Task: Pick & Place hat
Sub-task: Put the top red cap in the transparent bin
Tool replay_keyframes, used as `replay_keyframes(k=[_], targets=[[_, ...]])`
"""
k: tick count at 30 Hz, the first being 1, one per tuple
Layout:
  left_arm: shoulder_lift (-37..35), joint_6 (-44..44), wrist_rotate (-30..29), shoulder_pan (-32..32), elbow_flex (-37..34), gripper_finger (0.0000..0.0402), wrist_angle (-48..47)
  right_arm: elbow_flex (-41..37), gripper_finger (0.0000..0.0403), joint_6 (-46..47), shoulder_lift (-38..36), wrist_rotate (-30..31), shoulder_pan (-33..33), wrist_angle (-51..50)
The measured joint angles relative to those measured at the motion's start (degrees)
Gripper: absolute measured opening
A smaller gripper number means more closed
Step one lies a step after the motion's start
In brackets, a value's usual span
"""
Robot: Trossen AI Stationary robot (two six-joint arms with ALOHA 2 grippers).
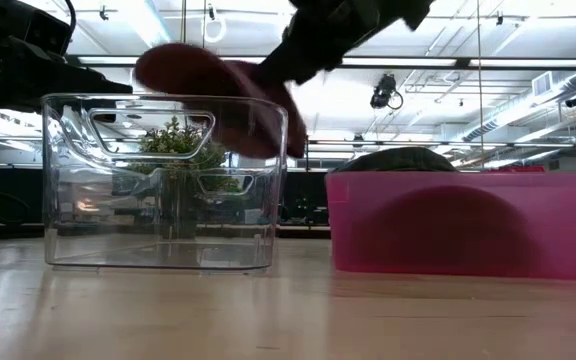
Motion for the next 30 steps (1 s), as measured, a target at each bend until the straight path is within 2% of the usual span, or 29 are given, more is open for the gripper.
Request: replay_keyframes(k=[8, 21, 30], targets=[[0.0, 0.0, 0.0, 0.0, 0.0, 0.0222, 0.0, 0.0, 0.0000, -3.3, 3.1, -4.3, 0.4, 3.6], [0.0, 0.0, 0.0, 0.0, 0.0, 0.0223, 0.0, 0.0, 0.0001, -3.5, 4.5, -4.4, 0.4, 1.2], [0.0, 0.0, 0.0, 0.0, 0.0, 0.0222, 0.0, 0.0, 0.0052, -2.9, 5.1, -4.4, 0.4, 1.6]])
